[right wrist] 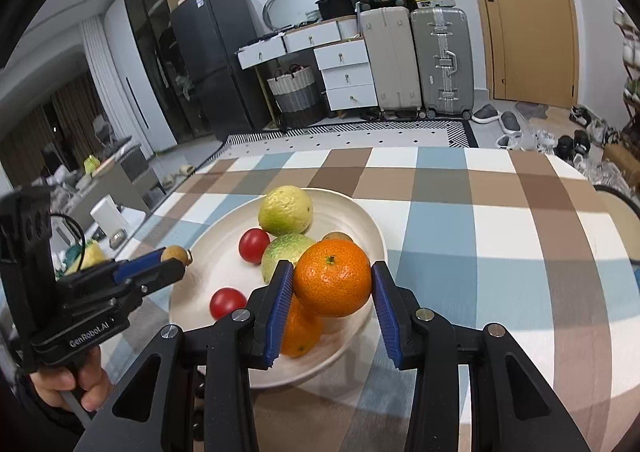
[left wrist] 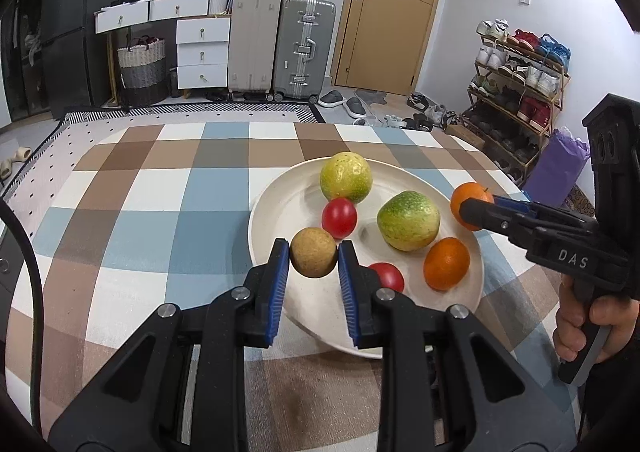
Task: Organize fruits
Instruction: 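Carry the orange and tan fruit onto the plate and open both tools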
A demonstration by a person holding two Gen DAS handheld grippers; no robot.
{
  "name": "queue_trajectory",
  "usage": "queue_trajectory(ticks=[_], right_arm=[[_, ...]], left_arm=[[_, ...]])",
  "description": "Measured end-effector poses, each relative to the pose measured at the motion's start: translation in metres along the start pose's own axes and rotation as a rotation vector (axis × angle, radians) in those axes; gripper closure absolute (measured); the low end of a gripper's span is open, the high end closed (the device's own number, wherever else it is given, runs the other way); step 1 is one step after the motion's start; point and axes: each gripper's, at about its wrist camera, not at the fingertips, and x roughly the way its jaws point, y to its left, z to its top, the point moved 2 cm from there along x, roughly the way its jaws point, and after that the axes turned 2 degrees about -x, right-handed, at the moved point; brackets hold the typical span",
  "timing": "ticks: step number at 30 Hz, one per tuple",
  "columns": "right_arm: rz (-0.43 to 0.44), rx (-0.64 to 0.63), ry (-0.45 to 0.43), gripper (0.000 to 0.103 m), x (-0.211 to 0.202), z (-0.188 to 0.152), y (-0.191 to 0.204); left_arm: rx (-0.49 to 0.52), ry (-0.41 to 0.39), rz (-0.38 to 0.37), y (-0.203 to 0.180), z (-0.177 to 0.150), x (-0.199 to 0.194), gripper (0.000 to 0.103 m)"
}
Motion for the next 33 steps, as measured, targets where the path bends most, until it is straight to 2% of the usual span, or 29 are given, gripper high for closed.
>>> queue_trajectory(ticks=[6,16,24,29,31,33], right_arm=[[-0.057,-0.032,0.033,0.062,0.017,0.000,0.000],[-0.048,-0.072,0.061,0.062,0.031,0.000,0.010],[-0.069,-0.104,0.070,0.062,0.027,-0.001,0.014],[-0.074,-0.130,0.034,0.058,0.015,-0.003,0.015],[-0.081,-0.127,0.033,0.058,0.010,-0.004,0.013],[-0.082,-0.130,0.033,0.058,0.004,-0.006,0.011]], left_arm=[[0.006,0.001,0.000,0.001,-0.001,0.006,0.081],[0.025,0.008,0.013,-0.002,-0.003,0.010,0.081],[0.025,0.020,0.009,-0.003,-0.005,0.013,0.081],[0.041,0.016,0.020,-0.006,-0.006,0.010,0.080],[0.047,0.015,0.034,-0.007,-0.007,0.008,0.075],[0.048,0.016,0.029,-0.007,-0.009,0.003,0.065]])
